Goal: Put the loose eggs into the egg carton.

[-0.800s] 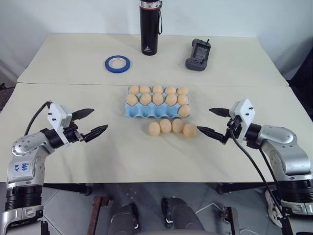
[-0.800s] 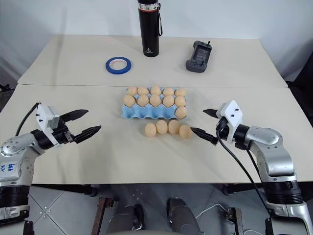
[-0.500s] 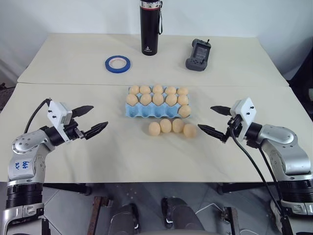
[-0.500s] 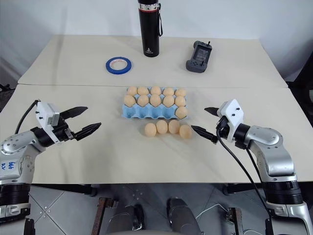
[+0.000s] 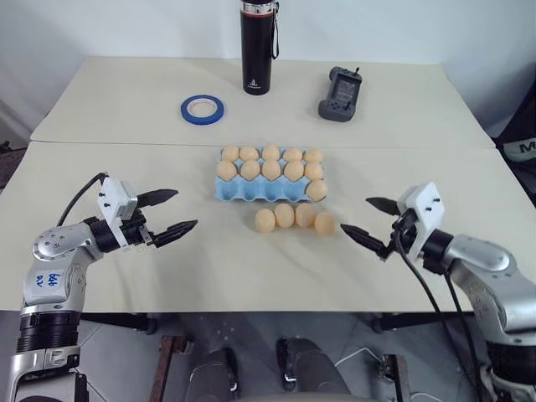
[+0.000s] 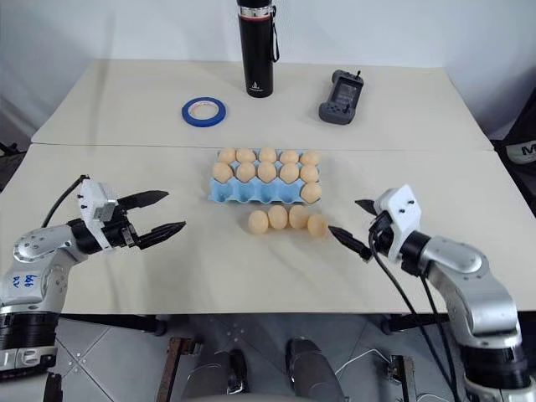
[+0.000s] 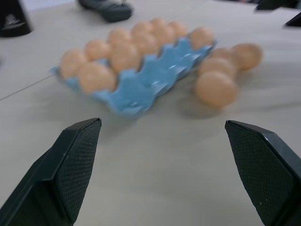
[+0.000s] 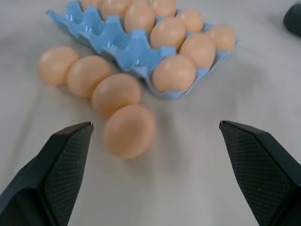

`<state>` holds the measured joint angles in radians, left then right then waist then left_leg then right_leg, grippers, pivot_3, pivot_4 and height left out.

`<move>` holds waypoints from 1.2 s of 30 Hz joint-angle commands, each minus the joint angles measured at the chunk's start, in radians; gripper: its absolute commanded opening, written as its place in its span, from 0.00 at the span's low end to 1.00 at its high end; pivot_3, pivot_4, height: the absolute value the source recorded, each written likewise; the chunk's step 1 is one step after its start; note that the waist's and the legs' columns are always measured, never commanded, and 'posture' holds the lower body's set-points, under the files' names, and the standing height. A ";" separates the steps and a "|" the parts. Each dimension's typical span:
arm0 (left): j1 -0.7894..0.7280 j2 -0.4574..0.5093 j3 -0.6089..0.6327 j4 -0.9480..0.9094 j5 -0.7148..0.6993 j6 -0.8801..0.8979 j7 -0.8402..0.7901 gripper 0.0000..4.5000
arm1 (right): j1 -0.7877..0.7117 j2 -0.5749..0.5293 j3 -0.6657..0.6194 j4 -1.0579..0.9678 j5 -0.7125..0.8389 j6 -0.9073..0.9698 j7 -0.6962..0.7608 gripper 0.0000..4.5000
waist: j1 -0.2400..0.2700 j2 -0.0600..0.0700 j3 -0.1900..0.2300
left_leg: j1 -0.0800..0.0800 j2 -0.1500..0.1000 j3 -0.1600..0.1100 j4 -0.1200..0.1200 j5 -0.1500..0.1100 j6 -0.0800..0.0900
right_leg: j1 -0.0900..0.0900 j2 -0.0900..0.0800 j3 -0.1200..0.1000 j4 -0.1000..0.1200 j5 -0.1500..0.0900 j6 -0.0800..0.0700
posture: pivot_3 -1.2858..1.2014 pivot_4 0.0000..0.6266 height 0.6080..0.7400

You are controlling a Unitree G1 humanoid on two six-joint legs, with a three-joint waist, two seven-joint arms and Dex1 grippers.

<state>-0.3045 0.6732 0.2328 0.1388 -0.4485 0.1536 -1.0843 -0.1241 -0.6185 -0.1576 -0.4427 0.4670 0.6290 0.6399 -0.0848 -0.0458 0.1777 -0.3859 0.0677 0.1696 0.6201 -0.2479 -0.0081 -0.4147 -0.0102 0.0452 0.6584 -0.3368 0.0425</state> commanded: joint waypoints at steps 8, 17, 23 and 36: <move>-0.017 0.015 -0.049 0.047 -0.082 0.025 -0.247 1.00 | -0.050 0.093 0.107 0.045 -0.091 -0.029 -0.114 1.00 | 0.001 0.000 0.000 | 0.000 -0.001 0.000 0.001 -0.002 -0.002 | 0.000 -0.001 0.000 0.001 0.000 0.000 | 0.52 0.24 1.00; -0.006 0.012 -0.038 0.028 -0.084 0.045 -0.244 1.00 | -0.136 0.139 0.179 0.167 -0.142 -0.081 -0.094 1.00 | 0.001 0.000 0.000 | -0.001 0.000 -0.001 0.001 0.000 0.001 | 0.000 0.000 -0.001 0.000 0.000 -0.001 | 0.52 0.24 1.00; 0.016 0.017 -0.024 0.005 -0.093 0.054 -0.230 1.00 | -0.157 0.137 0.214 0.204 -0.166 -0.094 -0.081 1.00 | 0.001 0.000 0.000 | -0.001 0.000 -0.002 0.002 -0.001 0.002 | 0.000 0.000 -0.001 0.000 0.000 -0.001 | 0.52 0.24 1.00; 0.043 0.012 -0.006 -0.043 -0.106 0.058 -0.190 1.00 | -0.169 0.132 0.211 0.209 -0.188 -0.087 -0.066 0.42 | 0.001 0.000 0.000 | -0.001 0.000 -0.002 0.002 -0.001 0.001 | 0.000 0.000 -0.001 0.000 0.000 -0.001 | 0.52 0.24 1.00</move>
<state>-0.2676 0.6769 0.1966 0.1288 -0.5248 0.2113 -1.2774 -0.2902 -0.4800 0.0798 -0.1893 0.2670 0.5477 0.5663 -0.0834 -0.0459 0.1776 -0.3871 0.0676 0.1679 0.6216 -0.2486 -0.0066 -0.4148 -0.0107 0.0440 0.6587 -0.3370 0.0415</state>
